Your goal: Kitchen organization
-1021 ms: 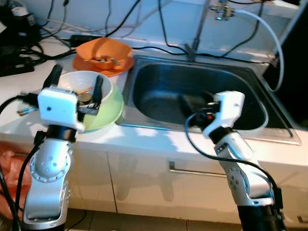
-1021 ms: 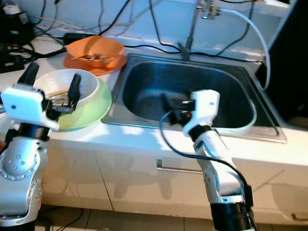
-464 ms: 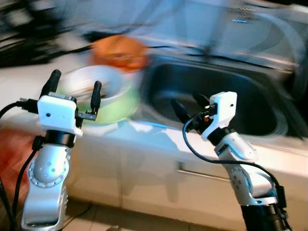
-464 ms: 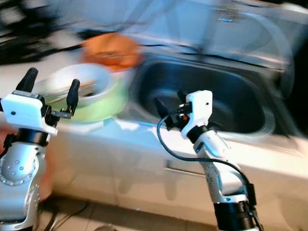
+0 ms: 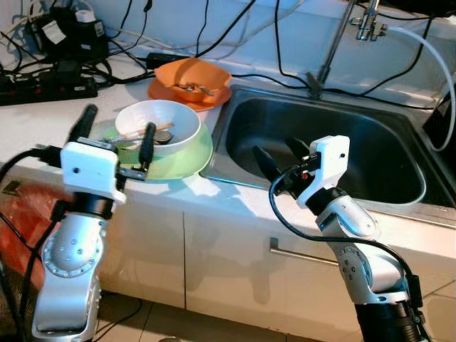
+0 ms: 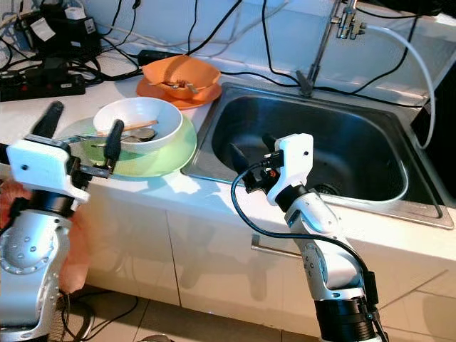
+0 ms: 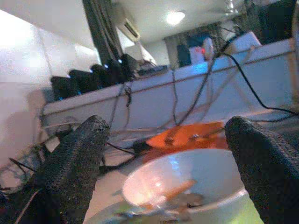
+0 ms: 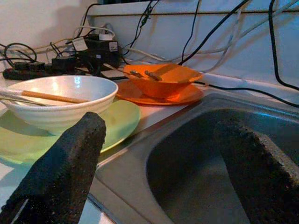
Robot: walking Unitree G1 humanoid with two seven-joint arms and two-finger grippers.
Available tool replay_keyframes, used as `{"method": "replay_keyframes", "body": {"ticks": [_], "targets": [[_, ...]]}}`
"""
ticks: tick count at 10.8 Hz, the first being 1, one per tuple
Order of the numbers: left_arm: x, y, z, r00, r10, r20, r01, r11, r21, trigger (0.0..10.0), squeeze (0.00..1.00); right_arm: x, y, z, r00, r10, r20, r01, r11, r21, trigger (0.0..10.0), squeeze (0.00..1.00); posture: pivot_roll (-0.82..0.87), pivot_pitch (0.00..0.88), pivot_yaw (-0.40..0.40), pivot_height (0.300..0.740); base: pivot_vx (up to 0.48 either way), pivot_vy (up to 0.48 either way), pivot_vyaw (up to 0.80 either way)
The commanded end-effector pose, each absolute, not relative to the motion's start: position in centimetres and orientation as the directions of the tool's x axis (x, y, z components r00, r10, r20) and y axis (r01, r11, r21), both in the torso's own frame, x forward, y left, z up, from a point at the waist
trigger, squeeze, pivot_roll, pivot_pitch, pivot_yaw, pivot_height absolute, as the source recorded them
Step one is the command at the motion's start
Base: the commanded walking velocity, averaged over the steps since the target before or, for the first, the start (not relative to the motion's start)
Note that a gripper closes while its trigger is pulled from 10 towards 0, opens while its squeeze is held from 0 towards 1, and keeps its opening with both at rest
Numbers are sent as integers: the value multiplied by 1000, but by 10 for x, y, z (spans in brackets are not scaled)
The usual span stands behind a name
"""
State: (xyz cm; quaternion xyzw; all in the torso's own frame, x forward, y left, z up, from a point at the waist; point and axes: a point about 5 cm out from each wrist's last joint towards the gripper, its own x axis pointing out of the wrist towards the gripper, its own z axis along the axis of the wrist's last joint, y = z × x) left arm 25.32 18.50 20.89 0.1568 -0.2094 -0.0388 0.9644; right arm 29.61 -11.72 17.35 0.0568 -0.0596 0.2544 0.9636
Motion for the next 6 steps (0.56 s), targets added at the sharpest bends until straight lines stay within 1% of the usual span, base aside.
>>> {"method": "replay_keyframes", "body": {"ticks": [1, 3, 6], "targets": [[258, 179, 200, 919, -164, 358, 52, 952, 303, 10000, 0, 298, -118, 176, 862, 484, 149, -499, 863, 81, 10000, 0, 152, 0, -76, 740, 0, 0, 0], [267, 176, 191, 924, -170, 343, 64, 952, 300, 10000, 0, 292, -112, 175, 808, 580, 102, -588, 804, 85, 10000, 0, 133, 0, -71, 740, 0, 0, 0], [276, 176, 186, 926, -168, 338, 66, 954, 293, 10000, 0, 276, -107, 172, 686, 724, 68, -726, 676, 129, 10000, 0, 120, 0, -73, 740, 0, 0, 0]]}}
